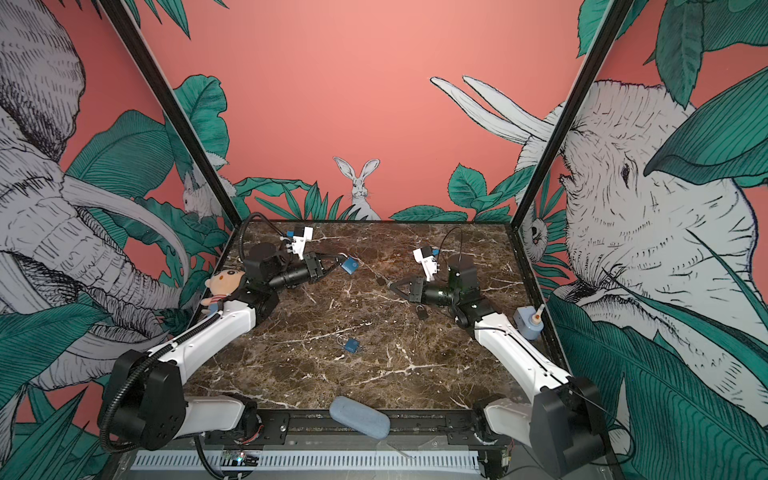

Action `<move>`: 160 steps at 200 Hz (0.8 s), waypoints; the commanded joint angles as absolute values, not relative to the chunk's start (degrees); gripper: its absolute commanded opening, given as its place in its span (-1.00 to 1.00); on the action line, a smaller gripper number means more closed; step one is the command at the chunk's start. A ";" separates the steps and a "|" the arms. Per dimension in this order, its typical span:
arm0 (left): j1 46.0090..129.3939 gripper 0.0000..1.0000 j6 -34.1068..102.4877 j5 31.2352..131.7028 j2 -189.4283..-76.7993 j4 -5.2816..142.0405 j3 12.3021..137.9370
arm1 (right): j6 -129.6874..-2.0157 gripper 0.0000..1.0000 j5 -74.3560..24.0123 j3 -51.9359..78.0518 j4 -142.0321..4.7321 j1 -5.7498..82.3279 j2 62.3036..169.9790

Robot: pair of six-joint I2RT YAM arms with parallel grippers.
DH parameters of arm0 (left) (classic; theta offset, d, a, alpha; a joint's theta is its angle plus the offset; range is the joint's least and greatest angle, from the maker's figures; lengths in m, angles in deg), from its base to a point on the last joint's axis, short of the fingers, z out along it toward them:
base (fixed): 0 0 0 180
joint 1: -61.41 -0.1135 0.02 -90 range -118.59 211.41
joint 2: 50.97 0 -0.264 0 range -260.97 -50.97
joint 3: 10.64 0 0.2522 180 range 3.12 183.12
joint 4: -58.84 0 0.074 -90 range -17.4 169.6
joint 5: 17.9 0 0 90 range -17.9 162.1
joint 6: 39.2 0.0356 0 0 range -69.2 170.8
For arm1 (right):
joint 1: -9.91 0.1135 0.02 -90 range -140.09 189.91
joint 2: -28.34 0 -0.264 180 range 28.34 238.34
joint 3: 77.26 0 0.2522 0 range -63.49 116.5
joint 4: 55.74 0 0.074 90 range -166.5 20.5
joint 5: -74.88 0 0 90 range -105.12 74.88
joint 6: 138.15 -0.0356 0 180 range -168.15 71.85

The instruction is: Lock with the key

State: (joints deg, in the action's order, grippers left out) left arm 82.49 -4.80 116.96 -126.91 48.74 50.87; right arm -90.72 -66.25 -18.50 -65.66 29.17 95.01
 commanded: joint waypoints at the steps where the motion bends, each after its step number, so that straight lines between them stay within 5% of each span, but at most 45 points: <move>1: 84.74 -1.00 1.83 117.50 -127.40 54.80 49.05 | -84.18 -1.00 -62.16 -19.82 -75.38 27.20 92.41; 160: 96.63 -1.00 2.48 109.68 -157.74 47.29 56.29 | -80.72 -1.00 -58.40 -22.12 -79.77 24.06 92.93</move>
